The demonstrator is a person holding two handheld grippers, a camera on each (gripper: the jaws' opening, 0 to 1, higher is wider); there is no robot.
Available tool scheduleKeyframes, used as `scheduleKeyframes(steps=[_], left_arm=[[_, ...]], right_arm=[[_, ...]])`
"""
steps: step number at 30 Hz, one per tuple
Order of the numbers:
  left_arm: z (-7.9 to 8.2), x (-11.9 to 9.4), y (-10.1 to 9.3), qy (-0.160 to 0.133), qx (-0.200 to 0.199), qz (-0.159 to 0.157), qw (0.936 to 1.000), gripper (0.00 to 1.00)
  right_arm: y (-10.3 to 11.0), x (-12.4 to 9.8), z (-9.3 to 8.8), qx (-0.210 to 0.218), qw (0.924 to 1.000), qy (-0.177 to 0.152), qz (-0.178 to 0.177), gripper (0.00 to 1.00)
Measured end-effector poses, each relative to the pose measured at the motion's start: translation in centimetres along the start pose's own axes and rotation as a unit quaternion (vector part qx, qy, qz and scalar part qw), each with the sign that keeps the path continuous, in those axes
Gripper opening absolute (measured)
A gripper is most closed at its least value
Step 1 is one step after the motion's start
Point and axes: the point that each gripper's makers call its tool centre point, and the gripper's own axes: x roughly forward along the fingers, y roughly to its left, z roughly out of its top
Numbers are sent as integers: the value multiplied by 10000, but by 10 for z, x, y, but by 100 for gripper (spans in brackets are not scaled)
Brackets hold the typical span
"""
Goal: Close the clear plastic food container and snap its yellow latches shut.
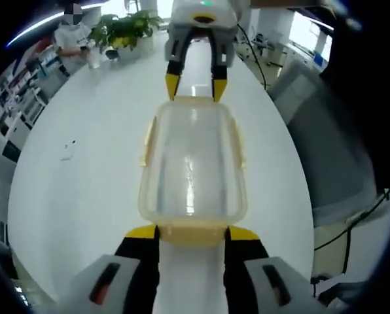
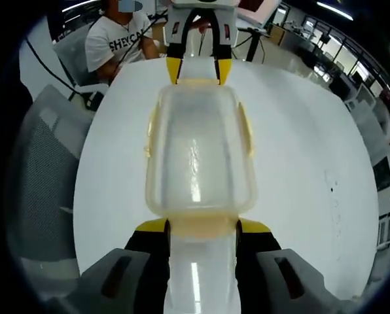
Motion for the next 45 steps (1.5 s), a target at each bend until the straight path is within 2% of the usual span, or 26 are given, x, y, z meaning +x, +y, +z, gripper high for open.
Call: scheduleKeyframes(steps=[9,25,39,45], left_arm=[[26,13,-1,2,40,13,10000,32],[74,42,3,-74,78,-40,9999,32],[98,64,2,-103,21,-107,9999,32],[114,73,0,-156,20,-128,9998,32]], right_arm=[[0,-13,-27,-62,9999,44,-87,35],[-6,-35,-78,69,9999,75,-111,36],[-7,-45,-109,66,9998,138,-88,36],[-6,-53,-127,45,9998,187,-91,36]])
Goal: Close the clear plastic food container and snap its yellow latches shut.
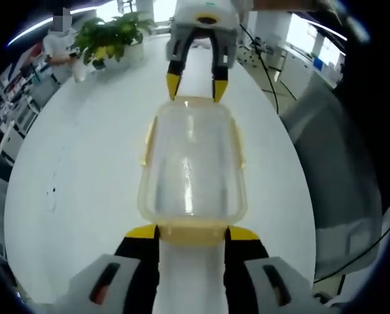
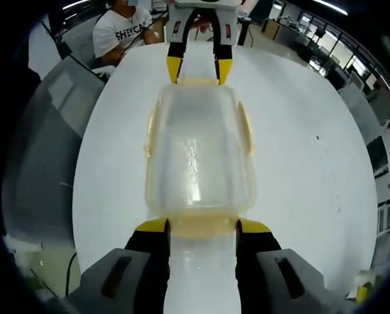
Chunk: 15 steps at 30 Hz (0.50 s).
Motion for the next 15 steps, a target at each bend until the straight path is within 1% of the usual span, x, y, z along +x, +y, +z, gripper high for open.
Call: scheduleKeyframes(steps=[2,3,8,12,15], left_arm=[[6,3,-1,-26,4,-12,10000,32],[9,5,-1,-39,5,-13,10000,32],[24,16,-2,-102,5,0,9999,32],[35,27,-3,-118,-1,-53,9999,32],[41,30,-2,-121,11,-54,9999,32]], right_arm=[[1,-2,-4,-3,10000,17,2,36],[0,-3,-10,2,10000,31,-2,36],[0,-10,-25,2,10000,49,-45,36],[2,-14,-40,20,10000,90,-21,36],[0,-17,-47,66,9999,74,-42,36]])
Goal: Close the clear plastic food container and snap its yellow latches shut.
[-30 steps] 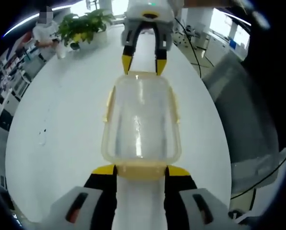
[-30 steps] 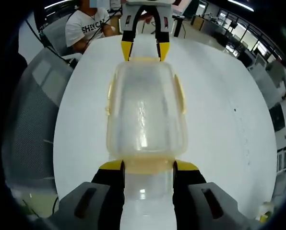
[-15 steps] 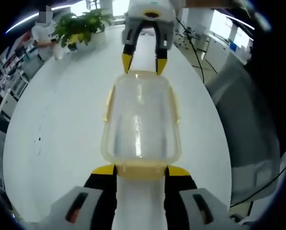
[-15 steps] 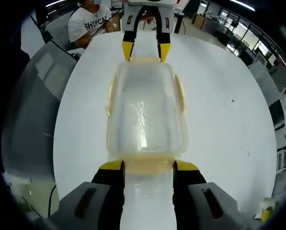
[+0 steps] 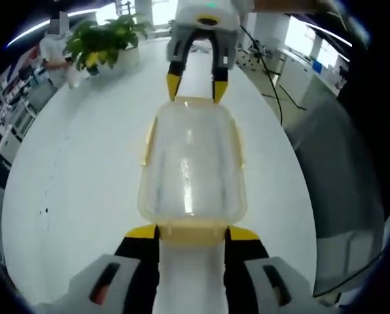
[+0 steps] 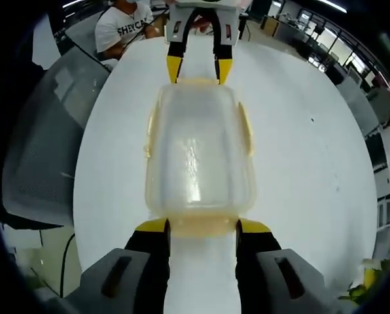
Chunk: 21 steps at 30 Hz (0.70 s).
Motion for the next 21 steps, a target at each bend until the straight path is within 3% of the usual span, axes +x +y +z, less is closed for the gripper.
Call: scheduleKeyframes(steps=[7,21], left_arm=[[12,6,0,18,30,-8,10000,32],[7,10,-3,192,43,-32,9998,33]], right_arm=[[-1,-2,-11,19,10000,2,10,36],[4,4,-13,34,10000,-76,8,36]])
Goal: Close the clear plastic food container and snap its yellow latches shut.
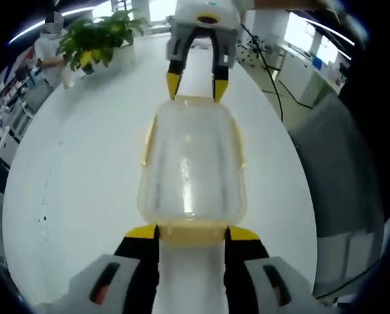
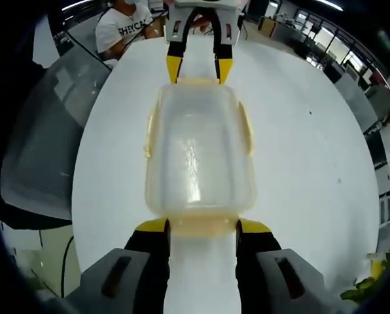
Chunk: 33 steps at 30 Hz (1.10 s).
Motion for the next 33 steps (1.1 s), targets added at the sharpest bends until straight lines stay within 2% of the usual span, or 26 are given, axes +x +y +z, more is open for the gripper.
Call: scheduleKeyframes(steps=[14,16,22,33], left_arm=[[-5,8,0,223,0,-30,9997,34],[-6,8,1,251,42,-36,9997,34],[-4,10,-1,269,90,-29,9996,35],[-5,11,-4,212,-108,-73,9997,37]], right_arm=[[2,5,1,21,9999,-111,76,37],[4,5,1,32,9999,-85,109,37],[5,9,-3,-332,9993,163,39,38],[3,8,-5,-231,9996,155,26,38]])
